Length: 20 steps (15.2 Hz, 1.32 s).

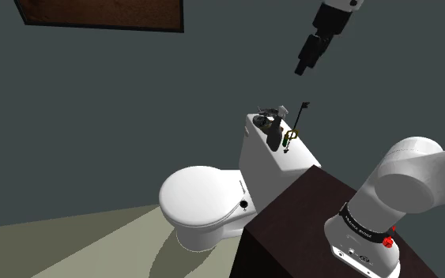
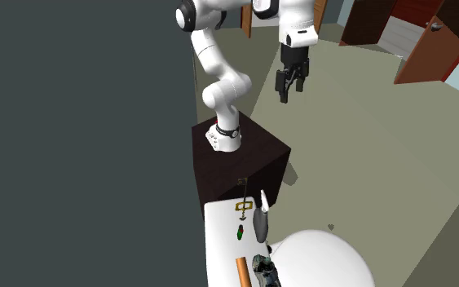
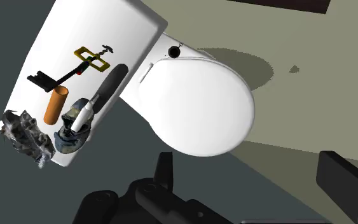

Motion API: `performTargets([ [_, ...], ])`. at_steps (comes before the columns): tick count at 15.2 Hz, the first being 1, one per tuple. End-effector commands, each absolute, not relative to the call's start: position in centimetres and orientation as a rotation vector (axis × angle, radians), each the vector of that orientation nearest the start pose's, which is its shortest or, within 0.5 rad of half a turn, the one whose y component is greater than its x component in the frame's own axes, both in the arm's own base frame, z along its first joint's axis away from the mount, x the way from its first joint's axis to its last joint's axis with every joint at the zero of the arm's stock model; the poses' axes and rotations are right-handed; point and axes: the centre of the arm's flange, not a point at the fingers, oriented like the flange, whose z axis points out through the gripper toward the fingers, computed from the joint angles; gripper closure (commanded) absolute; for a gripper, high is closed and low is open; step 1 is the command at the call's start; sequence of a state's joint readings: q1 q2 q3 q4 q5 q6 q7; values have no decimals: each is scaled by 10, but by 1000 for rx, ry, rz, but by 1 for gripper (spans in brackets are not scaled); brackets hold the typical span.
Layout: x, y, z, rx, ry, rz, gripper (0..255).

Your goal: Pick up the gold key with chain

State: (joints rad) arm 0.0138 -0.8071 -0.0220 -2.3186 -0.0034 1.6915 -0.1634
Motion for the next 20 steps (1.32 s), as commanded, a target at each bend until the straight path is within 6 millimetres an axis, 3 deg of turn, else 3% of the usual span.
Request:
performTargets([
  [1, 313, -5, 627, -3121, -251, -283, 0],
  [20, 384, -127, 423, -3042, -1065, 168, 0],
])
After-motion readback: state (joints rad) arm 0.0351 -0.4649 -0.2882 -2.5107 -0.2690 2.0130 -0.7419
